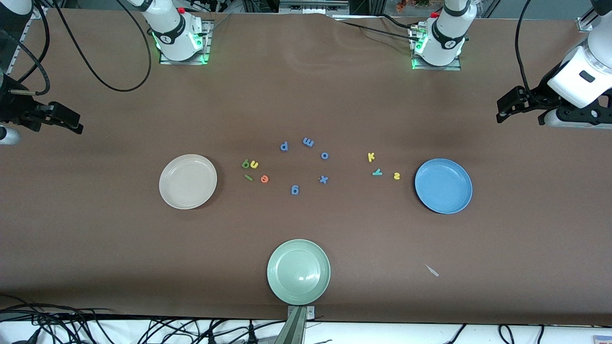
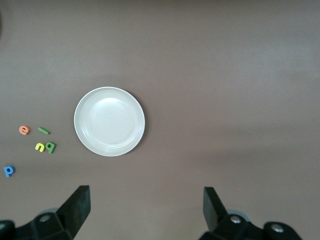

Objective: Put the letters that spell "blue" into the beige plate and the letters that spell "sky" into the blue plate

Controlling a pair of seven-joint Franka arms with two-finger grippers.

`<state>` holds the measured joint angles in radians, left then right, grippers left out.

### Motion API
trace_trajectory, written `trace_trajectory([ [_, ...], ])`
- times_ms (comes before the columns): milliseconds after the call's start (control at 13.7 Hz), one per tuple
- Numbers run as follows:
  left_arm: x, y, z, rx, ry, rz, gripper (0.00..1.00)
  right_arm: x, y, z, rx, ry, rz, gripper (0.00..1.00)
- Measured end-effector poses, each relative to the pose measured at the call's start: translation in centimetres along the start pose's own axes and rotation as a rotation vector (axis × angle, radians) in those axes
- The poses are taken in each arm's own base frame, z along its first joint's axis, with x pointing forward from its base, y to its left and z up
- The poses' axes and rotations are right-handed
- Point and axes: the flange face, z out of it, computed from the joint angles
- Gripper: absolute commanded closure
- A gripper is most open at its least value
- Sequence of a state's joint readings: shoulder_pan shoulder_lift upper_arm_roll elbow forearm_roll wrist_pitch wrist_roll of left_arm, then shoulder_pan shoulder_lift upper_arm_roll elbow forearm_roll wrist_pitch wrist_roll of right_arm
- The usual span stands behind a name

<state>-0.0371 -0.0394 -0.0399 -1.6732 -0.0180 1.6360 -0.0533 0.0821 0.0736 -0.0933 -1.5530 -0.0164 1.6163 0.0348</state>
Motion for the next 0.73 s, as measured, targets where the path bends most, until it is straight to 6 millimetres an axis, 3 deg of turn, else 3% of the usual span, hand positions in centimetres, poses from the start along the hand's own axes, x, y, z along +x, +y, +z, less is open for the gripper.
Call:
trace_trajectory([
  [729,0.0,0.0,0.0,0.0,0.0,0.0,0.0,0.21,-0.14,0.01,0.0,0.014,-0.002,0.0],
])
